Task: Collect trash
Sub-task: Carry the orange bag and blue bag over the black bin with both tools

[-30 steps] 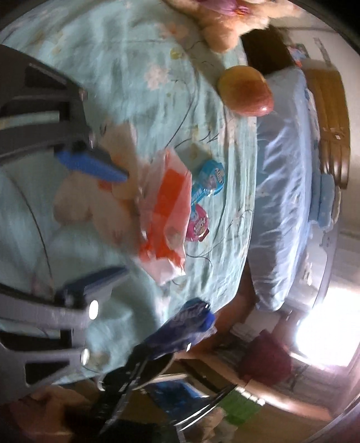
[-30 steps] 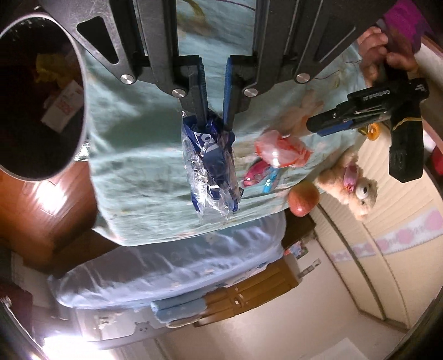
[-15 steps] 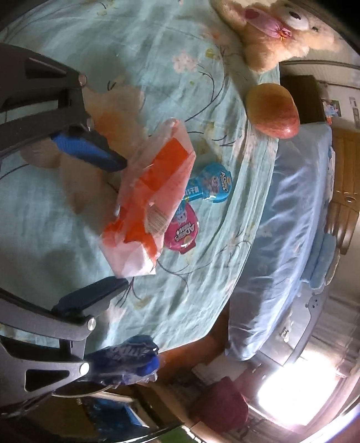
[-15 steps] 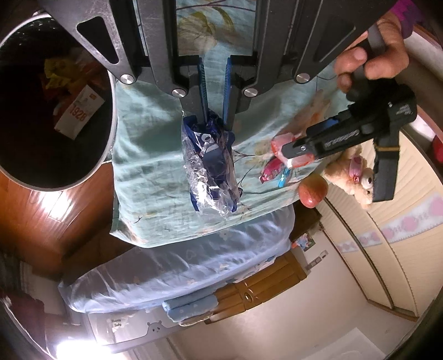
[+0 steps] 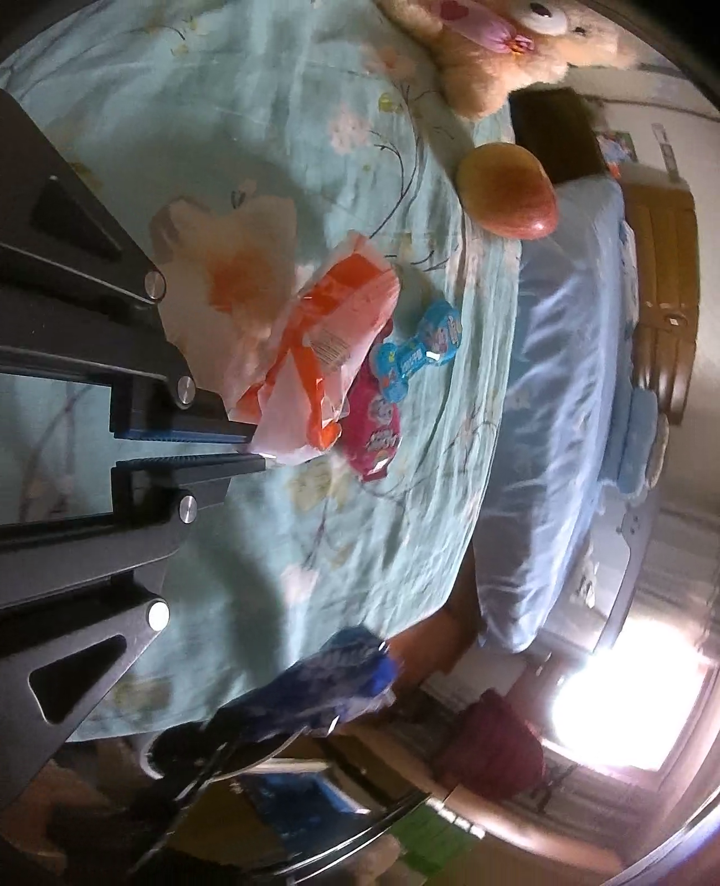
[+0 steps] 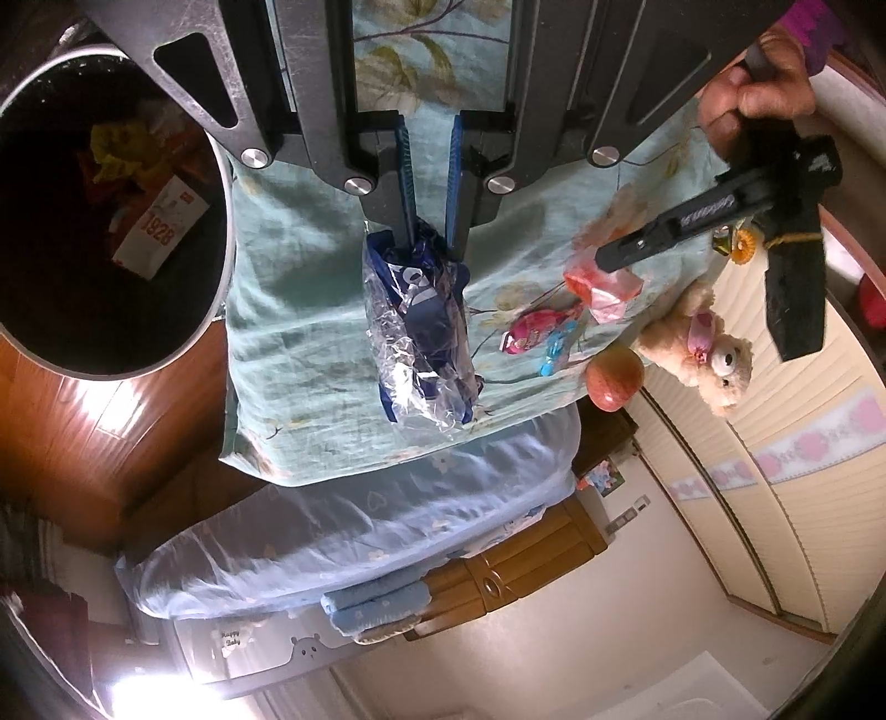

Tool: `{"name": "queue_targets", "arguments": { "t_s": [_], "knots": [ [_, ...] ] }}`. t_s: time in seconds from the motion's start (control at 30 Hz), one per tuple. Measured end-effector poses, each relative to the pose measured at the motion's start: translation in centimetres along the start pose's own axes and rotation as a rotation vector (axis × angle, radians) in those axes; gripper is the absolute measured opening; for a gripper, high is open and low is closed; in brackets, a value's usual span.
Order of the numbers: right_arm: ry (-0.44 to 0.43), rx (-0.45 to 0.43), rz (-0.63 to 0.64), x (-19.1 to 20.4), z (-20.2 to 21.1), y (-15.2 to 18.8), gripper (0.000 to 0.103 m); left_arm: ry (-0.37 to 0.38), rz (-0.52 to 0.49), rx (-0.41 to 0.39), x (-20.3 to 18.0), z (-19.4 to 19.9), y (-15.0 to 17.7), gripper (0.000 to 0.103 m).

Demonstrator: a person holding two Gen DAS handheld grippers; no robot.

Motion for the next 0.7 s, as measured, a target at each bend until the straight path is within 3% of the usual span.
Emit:
{"name": "queue_targets", "arguments": {
  "t_s": [0.37,0.7],
  "knots": [
    [0.042,-0.023,-0.008,-0.3,2.1,1.0,0.01,0.065,-0.224,-0.004,-4.6,2.2,2.7,0.001],
    [0.116,-0.056,-0.062,-3.1,4.8,1.5,0.01,0.126,-0.365,-0.004,-9.8,2.6,4.2,0.001]
  ]
}}
Point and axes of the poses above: each gripper's, at about its wrist camera, not at the fingertips, and z roughly against the way its jaws point, x to its left, y to its underside, the point moved 4 cm from there along -z, roughly the way its jaws point, and after that the axes turned 1 degree about z, right-handed, at the moved point
